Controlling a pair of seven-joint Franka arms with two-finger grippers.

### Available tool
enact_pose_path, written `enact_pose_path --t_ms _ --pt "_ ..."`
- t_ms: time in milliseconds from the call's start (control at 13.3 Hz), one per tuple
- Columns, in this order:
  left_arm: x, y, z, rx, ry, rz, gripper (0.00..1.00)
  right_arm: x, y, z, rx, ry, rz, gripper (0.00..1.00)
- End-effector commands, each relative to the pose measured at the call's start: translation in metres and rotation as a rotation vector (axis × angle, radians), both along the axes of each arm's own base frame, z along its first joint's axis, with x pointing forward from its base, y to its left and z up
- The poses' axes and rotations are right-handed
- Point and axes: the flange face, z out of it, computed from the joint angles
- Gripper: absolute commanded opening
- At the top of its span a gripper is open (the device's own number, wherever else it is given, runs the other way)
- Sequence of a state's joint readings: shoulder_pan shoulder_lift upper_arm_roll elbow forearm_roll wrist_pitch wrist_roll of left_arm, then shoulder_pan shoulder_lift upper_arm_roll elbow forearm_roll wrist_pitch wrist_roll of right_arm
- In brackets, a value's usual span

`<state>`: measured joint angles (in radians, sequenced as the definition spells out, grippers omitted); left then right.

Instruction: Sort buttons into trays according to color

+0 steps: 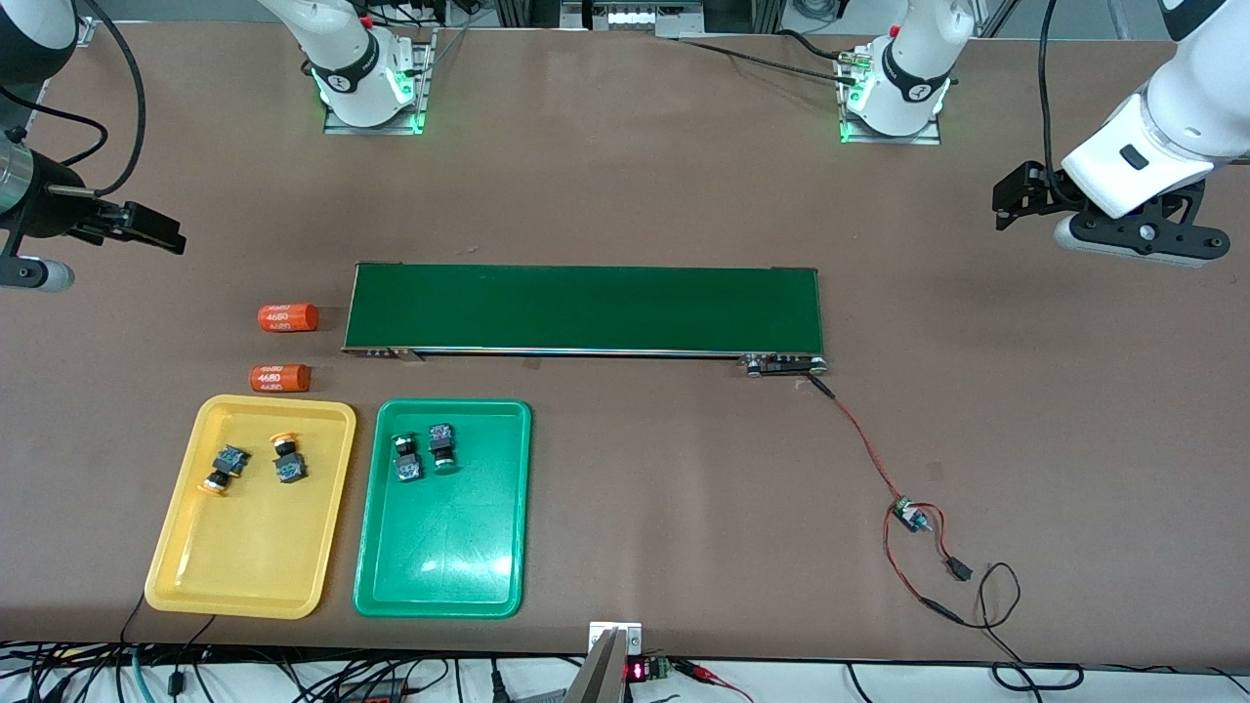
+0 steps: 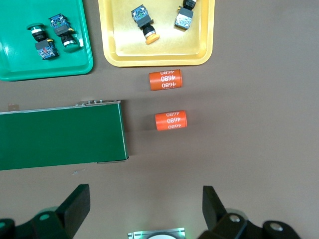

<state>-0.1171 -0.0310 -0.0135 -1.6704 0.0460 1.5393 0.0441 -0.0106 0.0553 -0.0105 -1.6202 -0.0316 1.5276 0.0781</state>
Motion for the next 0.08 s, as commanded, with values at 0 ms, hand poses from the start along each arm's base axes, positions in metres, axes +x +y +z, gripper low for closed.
enact_pose_path --t_ms 0 --pt "0.0025 -0.0003 0.0063 -0.016 0.005 0.008 1.00 0.0007 0.0013 0.0042 0.014 -0.013 0.007 1.00"
